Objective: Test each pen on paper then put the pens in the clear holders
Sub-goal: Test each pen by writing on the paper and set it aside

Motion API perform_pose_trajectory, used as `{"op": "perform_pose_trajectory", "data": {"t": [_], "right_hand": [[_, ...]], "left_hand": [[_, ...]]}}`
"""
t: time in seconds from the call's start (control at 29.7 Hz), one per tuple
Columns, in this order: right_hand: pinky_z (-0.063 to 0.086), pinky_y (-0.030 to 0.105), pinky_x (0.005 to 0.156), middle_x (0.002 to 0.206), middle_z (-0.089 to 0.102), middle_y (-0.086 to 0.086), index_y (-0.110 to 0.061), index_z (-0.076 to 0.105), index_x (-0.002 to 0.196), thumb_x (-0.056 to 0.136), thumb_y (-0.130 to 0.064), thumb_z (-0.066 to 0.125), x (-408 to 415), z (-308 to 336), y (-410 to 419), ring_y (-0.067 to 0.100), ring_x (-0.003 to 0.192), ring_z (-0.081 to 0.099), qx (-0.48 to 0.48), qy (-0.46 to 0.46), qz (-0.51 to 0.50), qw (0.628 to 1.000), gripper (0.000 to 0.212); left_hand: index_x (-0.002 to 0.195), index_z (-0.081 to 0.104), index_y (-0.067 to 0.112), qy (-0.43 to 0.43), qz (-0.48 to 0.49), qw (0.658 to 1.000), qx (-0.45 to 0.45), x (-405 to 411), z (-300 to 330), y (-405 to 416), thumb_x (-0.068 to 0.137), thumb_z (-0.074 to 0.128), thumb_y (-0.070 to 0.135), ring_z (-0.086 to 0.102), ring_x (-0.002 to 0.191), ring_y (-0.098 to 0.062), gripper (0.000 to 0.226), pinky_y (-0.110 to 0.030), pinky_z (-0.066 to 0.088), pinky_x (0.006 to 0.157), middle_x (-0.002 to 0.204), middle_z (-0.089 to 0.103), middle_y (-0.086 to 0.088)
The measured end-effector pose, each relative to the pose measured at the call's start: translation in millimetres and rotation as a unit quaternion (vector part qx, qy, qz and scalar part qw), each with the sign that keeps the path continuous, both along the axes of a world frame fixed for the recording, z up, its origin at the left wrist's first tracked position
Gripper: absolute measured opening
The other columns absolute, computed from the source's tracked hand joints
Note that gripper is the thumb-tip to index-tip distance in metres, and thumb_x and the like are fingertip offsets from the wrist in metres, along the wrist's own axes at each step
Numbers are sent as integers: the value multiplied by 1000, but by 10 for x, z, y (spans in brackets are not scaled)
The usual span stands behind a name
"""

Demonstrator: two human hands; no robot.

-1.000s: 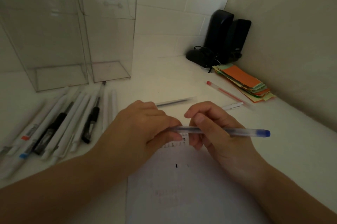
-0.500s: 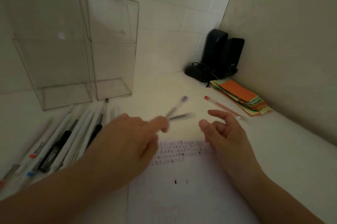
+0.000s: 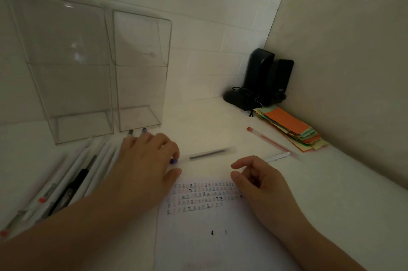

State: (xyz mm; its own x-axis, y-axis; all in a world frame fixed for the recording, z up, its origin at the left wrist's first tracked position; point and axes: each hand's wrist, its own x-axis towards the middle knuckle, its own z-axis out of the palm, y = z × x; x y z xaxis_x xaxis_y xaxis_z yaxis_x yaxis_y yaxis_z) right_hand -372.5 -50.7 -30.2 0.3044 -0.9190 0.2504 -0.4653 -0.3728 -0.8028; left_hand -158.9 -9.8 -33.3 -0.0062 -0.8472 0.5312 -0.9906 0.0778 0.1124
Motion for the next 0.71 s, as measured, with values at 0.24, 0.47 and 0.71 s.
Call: {"op": "perform_pose_trajectory", "data": {"t": [0.24, 0.47, 0.71], "right_hand": [[38, 15, 52, 54, 52, -4, -28, 60, 81, 85, -16, 60, -9, -13, 9, 3, 50, 45, 3, 2, 6, 1000, 13], [36, 11, 61, 72, 52, -11, -54, 42, 118, 84, -24, 61, 15, -6, 86, 2, 67, 48, -83, 128, 7, 988, 48], [41, 11, 51, 60, 61, -13, -30, 61, 71, 91, -25, 52, 16, 143, 186, -1, 58, 57, 26, -90, 30, 995, 23]], "left_hand": [[74, 69, 31, 23, -46, 998, 47, 34, -97, -72, 74, 43, 39, 65, 63, -10, 28, -26, 30, 80, 66, 69, 14], [78, 68, 25, 74, -163, 982, -59, -145, 185, 87, 77, 46, 35, 54, 67, -1, 24, -28, 35, 83, 67, 62, 16], [120, 36, 41, 165, -330, 929, 38, -410, 123, 216, 76, 58, 46, 42, 107, 11, 49, -4, 34, 87, 117, 38, 30]]}}
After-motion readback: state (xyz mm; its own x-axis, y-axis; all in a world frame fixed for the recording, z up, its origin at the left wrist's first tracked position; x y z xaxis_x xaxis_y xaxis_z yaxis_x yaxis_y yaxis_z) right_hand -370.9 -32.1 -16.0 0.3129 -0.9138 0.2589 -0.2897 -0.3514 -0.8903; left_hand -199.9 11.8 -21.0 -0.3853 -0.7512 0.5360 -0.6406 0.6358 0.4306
